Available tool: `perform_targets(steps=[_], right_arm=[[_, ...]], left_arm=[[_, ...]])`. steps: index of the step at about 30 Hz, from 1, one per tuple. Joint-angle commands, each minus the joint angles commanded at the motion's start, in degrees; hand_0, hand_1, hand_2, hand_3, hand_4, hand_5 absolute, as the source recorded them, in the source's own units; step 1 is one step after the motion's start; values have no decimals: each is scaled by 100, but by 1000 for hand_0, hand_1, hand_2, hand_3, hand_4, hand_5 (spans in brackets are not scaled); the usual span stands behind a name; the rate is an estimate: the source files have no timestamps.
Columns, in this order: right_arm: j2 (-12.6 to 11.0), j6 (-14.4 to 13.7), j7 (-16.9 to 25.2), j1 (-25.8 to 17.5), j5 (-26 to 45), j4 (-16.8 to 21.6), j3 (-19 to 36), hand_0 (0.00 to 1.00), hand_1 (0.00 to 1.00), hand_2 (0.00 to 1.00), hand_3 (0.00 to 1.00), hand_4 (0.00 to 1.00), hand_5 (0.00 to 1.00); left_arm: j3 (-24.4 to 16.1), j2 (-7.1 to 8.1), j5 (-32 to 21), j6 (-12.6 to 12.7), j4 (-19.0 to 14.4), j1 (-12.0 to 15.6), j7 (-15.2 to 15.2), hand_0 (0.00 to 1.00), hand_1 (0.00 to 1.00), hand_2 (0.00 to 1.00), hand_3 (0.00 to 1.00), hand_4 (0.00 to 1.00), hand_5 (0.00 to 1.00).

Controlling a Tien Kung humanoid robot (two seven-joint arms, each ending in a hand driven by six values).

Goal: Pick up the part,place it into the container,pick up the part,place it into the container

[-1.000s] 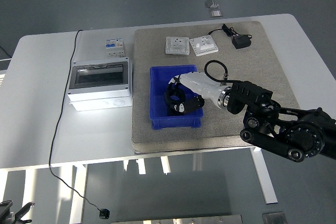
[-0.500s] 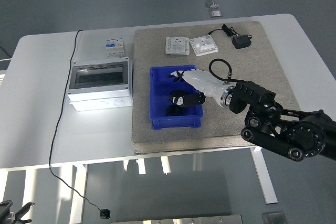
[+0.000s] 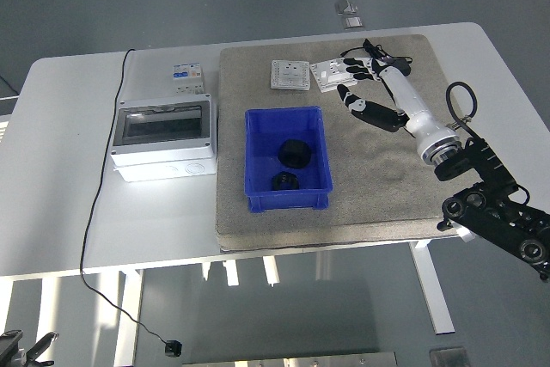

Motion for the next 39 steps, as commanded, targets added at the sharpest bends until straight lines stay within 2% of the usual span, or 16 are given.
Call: perform_targets(steps=[1, 6, 7, 12, 13, 18, 19, 24, 25, 30, 31, 36, 37, 39], right_arm=[[-34, -19, 116, -144, 166, -25, 124, 691, 400, 471, 614, 625, 489], [-73, 39, 719, -884, 1058, -145, 764, 691, 400, 471, 614, 625, 489], [-54, 80, 875, -1046, 1277, -162, 912, 631, 288, 313, 338, 865, 639], [24, 285, 1487, -1545, 2171, -187, 1398, 631, 288, 313, 338, 865, 639], [34, 305, 1572, -1583, 2331, -193, 1448, 619, 196, 237, 271, 998, 871], [62, 332, 1737, -1664, 2919, -221, 1565, 619, 196, 237, 271, 998, 871], [66, 327, 1754, -1671, 3018, -224, 1580, 446, 130, 182, 206, 998, 925], [85, 263, 1954, -1667, 3389, -207, 1622, 446, 130, 182, 206, 998, 925], [92, 255, 1987, -1664, 3431, -206, 1630, 362, 107, 165, 168, 998, 947], [132, 268, 2072, -1644, 3573, -201, 1665, 362, 107, 165, 168, 998, 947], [138, 279, 2075, -1642, 3595, -202, 1670, 306, 87, 153, 150, 998, 936], [178, 353, 2120, -1649, 3880, -300, 1673, 306, 87, 153, 150, 998, 936], [186, 370, 2134, -1652, 3962, -332, 1669, 242, 74, 146, 146, 998, 936], [208, 454, 2166, -1661, 4219, -422, 1645, 242, 74, 146, 146, 998, 936]], left_arm=[[3, -3, -8, 2, 1, 4, -4, 669, 677, 691, 769, 789, 785], [-31, -13, 31, -5, 4, 17, -3, 669, 677, 691, 769, 789, 785], [-43, -15, 52, -9, 3, 19, 2, 669, 677, 691, 770, 789, 785], [-54, -24, 82, -24, 3, 29, 14, 669, 677, 691, 770, 789, 785], [-45, -25, 70, -24, 2, 34, 14, 669, 677, 691, 769, 789, 786], [-1, -28, 6, -20, -2, 55, 17, 669, 677, 691, 769, 789, 786], [13, -27, -14, -18, -3, 58, 15, 669, 677, 691, 769, 790, 784], [62, -17, -74, -10, -6, 57, 7, 669, 677, 691, 769, 790, 784], [70, -14, -84, -8, -7, 56, 6, 668, 677, 691, 769, 789, 785], [58, -12, -67, -8, -8, 49, 8, 668, 677, 691, 769, 789, 785], [44, -15, -53, -10, -7, 48, 7, 668, 677, 691, 769, 789, 782], [-11, -33, 2, -15, -1, 49, 0, 668, 677, 691, 769, 789, 782], [-20, -36, 11, -16, -1, 49, 2, 668, 677, 691, 769, 791, 781], [-37, -45, 24, -16, 1, 51, 1, 668, 677, 691, 769, 791, 781]])
